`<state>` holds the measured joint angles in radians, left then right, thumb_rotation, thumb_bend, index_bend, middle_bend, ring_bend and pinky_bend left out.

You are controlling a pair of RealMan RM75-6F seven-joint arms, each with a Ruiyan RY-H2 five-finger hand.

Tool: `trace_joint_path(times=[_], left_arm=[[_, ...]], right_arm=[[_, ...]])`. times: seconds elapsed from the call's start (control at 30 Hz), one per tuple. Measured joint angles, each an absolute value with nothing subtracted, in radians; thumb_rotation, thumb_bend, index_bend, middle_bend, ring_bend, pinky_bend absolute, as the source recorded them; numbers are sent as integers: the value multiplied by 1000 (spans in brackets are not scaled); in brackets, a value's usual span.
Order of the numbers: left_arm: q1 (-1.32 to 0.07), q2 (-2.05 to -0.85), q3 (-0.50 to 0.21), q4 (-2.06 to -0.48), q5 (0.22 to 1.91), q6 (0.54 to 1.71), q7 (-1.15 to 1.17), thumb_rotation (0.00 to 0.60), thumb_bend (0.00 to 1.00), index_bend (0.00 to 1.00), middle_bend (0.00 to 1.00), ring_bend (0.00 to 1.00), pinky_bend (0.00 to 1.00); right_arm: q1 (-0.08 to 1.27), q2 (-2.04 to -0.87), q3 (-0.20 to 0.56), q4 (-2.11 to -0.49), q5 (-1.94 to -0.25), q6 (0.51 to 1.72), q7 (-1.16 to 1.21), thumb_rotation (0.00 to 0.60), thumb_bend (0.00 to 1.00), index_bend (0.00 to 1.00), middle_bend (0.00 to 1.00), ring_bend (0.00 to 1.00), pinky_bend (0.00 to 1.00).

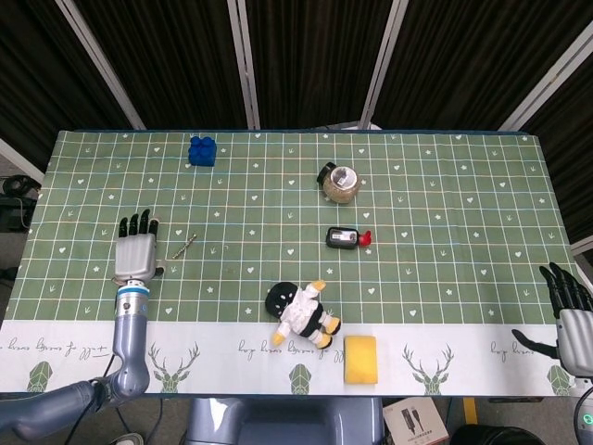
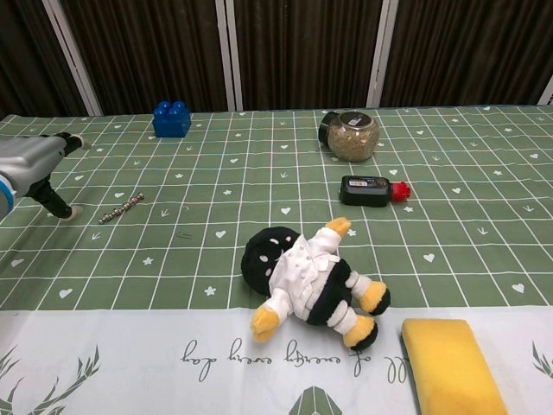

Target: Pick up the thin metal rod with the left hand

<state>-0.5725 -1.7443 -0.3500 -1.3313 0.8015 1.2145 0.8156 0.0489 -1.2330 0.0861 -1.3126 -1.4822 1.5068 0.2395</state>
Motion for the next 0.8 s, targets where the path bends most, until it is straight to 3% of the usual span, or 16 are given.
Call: trace_joint_path(times=[0.53,0.8], left_arm=[[-658,-1876,-338,-1083,760,1148,793,600,256,84,0,0,0],[-679,-1912,-333,-1054,799,1131,720,600,254,89,0,0,0]], right_arm=[[56,-1238,85,-1314,-1494,1506,241,600,42,63,0,0,116],[59,-1241,87,-1305,-1490,1501,249,600,41,63,0,0,116]])
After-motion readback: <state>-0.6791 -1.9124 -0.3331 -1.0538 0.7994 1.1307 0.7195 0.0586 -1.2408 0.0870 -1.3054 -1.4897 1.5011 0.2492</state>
